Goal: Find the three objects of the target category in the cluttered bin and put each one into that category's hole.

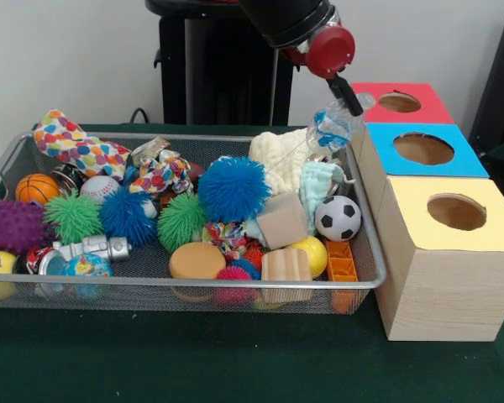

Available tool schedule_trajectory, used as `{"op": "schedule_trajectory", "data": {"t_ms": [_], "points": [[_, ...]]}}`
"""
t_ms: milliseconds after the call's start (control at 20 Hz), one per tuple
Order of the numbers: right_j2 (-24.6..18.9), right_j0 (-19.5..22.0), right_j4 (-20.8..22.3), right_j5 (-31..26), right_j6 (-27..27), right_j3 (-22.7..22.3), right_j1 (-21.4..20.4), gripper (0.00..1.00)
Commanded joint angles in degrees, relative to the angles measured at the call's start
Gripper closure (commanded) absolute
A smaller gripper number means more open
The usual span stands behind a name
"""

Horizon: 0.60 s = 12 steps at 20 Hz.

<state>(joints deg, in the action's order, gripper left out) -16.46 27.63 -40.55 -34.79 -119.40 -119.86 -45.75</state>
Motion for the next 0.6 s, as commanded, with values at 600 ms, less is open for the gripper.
{"op": "schedule_trajectory", "data": {"t_ms": [600], "points": [[-16.38, 3.90, -14.49, 1.33, 5.42, -12.76, 1.40, 1.00]]}}
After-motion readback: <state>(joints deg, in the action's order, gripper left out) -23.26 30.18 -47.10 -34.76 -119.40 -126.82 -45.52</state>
